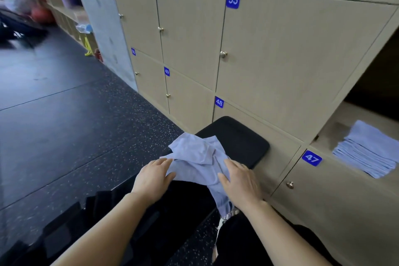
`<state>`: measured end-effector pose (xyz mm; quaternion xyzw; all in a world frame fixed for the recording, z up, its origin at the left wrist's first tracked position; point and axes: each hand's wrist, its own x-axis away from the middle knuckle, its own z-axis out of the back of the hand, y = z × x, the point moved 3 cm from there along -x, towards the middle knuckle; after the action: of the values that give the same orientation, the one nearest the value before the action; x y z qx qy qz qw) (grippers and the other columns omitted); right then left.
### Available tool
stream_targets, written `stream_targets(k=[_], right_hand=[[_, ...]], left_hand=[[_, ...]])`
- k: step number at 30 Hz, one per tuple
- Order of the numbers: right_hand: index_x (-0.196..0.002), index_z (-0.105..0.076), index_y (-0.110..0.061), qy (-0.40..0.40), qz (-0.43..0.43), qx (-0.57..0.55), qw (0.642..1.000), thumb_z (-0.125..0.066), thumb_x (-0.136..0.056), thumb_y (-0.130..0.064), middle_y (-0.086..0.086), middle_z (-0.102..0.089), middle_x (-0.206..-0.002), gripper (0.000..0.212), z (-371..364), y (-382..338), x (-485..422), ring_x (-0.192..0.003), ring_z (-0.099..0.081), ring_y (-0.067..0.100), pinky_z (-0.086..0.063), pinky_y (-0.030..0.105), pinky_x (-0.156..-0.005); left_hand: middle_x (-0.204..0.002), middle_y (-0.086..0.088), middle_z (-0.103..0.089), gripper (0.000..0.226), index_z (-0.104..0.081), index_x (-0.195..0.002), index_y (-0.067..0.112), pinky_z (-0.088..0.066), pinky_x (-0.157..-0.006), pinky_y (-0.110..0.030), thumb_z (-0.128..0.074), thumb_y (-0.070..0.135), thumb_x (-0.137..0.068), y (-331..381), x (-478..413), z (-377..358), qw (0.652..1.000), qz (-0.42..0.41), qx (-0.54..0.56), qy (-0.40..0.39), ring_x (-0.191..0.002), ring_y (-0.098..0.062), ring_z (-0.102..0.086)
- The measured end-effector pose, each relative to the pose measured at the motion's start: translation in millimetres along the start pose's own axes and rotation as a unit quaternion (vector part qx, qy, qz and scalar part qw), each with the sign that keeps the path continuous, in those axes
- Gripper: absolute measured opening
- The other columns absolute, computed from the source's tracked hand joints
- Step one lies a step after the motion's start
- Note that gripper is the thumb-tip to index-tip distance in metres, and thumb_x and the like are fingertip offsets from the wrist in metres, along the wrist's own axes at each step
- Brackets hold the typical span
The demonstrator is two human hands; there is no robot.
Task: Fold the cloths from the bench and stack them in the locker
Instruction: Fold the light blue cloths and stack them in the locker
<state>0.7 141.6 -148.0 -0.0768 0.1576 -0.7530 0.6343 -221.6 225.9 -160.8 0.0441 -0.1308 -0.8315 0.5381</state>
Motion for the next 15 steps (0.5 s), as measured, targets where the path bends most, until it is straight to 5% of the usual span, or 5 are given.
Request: stream_targets(k=[4, 9, 13, 15], right_hand=[[-0.123, -0.054, -0.017, -0.012, 0.001, 0.003, 1.0, -0.044, -0.099, -0.037, -0.003, -0.061, -0.12, 0.033, -19, 3, -31, -0.111, -0.055, 0.021, -0.039, 0.031, -0.085], [-0.12, -0.054, -0.015, -0.029, 0.016, -0.009, 0.999, -0.047, -0.096, -0.037, -0.002, -0.062, -0.119, 0.034, -46, 6, -68, -0.109, -0.055, 0.02, -0.039, 0.03, -0.083], [-0.115, -0.058, -0.019, -0.065, 0.05, 0.022, 0.996, -0.052, -0.09, -0.03, -0.003, -0.059, -0.116, 0.028, -65, 10, -86, -0.113, -0.054, 0.021, -0.04, 0.032, -0.091], [-0.095, -0.066, -0.017, -0.044, 0.065, 0.027, 0.997, -0.052, -0.088, -0.02, 0.0, -0.061, -0.098, 0.016, -69, 10, -89, -0.097, -0.06, 0.024, -0.043, 0.032, -0.078]], left_hand=[[-0.148, 0.002, -0.045, 0.051, -0.04, -0.147, 0.019, -0.034, -0.107, -0.03, -0.043, 0.04, -0.101, -11, -31, -12, 1.0, 0.028, 0.005, -0.007, -0.134, -0.021, -0.042], [-0.123, 0.002, -0.061, 0.038, -0.058, -0.118, 0.019, -0.041, -0.092, -0.033, -0.043, 0.046, -0.096, -18, -63, -28, 0.999, 0.048, 0.018, -0.016, -0.115, -0.022, -0.053], [-0.125, 0.003, -0.062, 0.038, -0.06, -0.123, 0.019, -0.043, -0.095, -0.034, -0.052, 0.043, -0.094, -22, -73, -40, 0.998, 0.061, 0.027, 0.0, -0.117, -0.023, -0.054], [-0.128, 0.004, -0.061, 0.042, -0.059, -0.129, 0.022, -0.042, -0.097, -0.034, -0.055, 0.043, -0.093, -26, -73, -46, 0.998, 0.057, 0.038, 0.012, -0.118, -0.022, -0.054]])
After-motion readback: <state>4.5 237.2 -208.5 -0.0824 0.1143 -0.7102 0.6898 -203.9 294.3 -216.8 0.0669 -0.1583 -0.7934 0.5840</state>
